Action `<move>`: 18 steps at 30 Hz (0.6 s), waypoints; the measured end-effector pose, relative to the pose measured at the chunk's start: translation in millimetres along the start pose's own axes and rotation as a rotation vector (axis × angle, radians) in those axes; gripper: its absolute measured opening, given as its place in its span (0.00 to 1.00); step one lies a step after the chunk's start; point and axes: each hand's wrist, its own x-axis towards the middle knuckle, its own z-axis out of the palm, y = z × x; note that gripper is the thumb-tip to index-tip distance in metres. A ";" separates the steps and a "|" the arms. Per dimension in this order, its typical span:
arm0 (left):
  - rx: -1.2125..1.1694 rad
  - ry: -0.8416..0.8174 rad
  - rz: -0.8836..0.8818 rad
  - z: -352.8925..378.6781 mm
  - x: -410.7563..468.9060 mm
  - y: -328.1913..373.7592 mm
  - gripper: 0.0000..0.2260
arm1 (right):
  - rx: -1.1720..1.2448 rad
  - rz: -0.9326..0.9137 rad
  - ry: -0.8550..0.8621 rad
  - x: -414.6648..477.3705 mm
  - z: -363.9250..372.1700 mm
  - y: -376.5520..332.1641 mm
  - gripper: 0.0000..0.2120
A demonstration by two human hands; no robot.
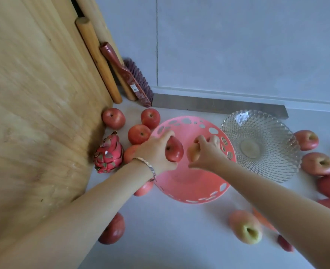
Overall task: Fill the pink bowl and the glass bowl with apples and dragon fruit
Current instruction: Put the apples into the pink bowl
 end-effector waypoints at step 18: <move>0.579 -0.297 0.088 59.7 77.6 -2.0 0.36 | -0.092 -0.125 -0.048 28.9 19.8 47.9 0.41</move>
